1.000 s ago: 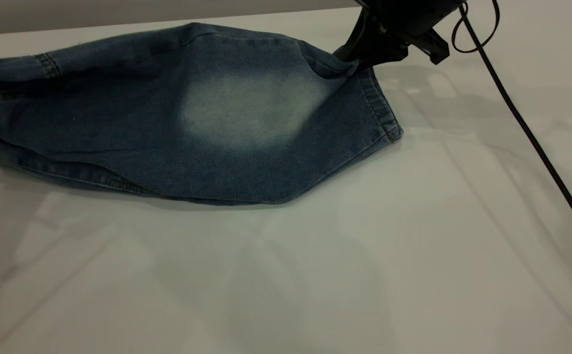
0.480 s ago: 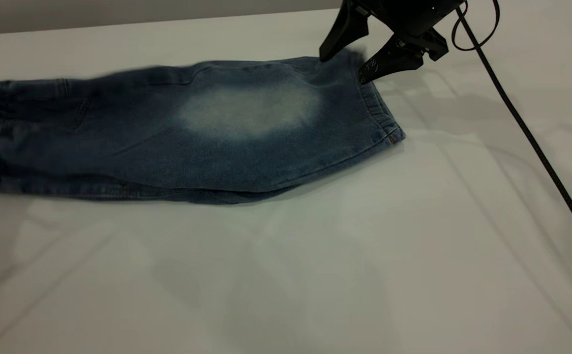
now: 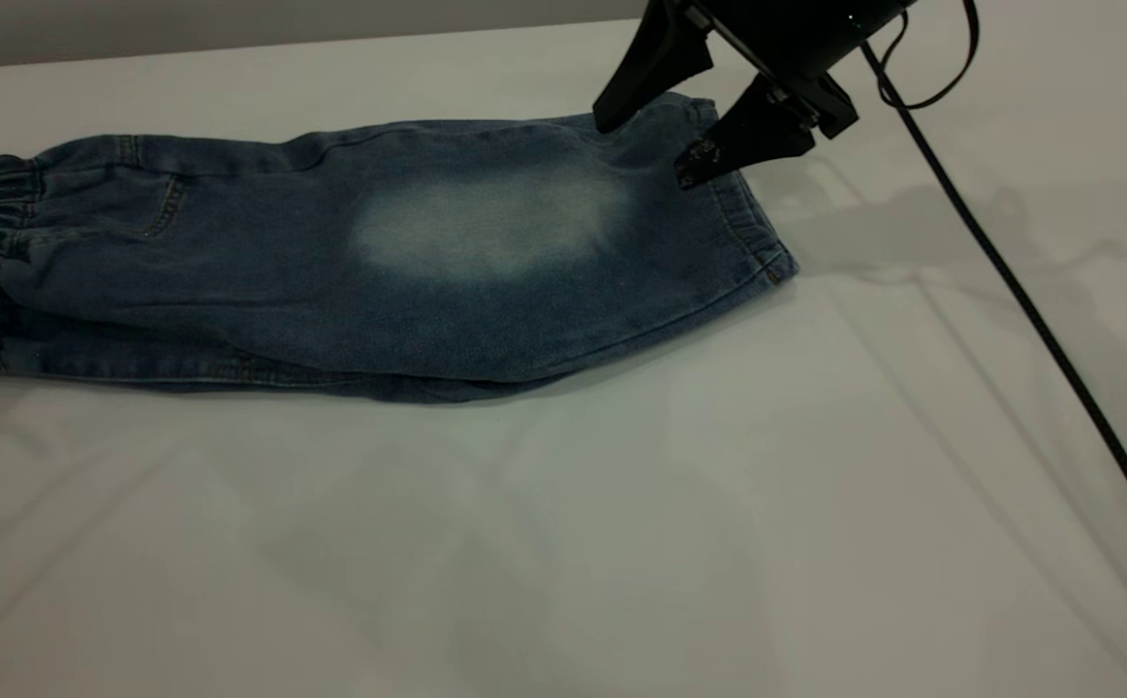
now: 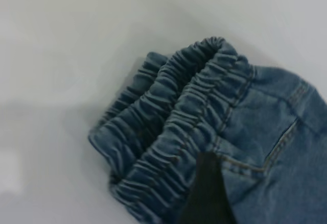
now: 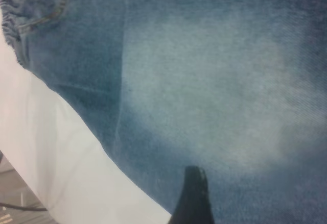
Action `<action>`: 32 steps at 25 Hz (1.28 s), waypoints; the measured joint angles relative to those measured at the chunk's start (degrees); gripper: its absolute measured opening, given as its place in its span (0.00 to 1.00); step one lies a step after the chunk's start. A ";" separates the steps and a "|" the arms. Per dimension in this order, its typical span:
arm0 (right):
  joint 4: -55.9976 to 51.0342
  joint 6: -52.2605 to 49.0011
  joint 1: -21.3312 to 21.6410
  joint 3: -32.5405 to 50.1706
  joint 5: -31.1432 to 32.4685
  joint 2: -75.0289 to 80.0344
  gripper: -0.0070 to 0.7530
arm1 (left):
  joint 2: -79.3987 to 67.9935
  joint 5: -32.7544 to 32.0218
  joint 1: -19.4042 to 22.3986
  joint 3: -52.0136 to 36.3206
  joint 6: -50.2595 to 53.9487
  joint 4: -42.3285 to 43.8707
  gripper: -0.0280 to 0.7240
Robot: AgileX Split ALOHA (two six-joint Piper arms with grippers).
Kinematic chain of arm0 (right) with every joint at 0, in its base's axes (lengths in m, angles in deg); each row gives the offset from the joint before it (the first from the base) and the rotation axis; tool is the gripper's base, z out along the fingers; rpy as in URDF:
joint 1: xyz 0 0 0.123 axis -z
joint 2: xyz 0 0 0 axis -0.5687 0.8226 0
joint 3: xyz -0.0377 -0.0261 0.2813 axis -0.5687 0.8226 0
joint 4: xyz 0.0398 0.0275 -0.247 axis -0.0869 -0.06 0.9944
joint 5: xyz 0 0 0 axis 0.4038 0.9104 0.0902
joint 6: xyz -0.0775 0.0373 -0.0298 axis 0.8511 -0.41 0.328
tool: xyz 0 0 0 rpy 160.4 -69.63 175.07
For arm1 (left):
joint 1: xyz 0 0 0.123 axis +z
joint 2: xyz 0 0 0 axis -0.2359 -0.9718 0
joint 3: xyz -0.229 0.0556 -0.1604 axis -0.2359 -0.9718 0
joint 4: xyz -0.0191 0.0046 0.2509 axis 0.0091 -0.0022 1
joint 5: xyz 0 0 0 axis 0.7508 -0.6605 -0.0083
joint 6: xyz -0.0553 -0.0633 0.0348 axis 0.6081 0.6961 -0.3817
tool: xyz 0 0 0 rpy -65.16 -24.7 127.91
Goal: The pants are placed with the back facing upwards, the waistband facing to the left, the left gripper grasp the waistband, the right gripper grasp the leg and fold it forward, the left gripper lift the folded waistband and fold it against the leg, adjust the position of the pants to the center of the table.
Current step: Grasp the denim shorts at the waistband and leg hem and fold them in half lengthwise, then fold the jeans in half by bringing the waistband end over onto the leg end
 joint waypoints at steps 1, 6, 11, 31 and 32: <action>-0.67 0.58 -0.37 0.00 0.00 0.00 0.69 | 0.00 -1.91 1.81 0.50 -2.11 0.00 0.71; 1.37 1.18 -4.77 -2.10 -2.35 0.00 0.69 | 0.00 -13.58 12.00 3.95 -10.72 0.13 0.70; 8.00 -4.80 -11.95 -7.43 -8.49 0.21 0.69 | 0.00 -21.33 14.86 6.57 -14.67 1.28 0.70; 23.34 -24.15 -23.02 -30.99 -11.07 18.67 0.68 | 0.00 -26.76 14.80 7.32 -18.29 1.56 0.70; 25.00 -25.46 -22.90 -31.03 -10.94 18.67 0.68 | 0.00 -26.76 14.80 7.32 -18.29 1.49 0.70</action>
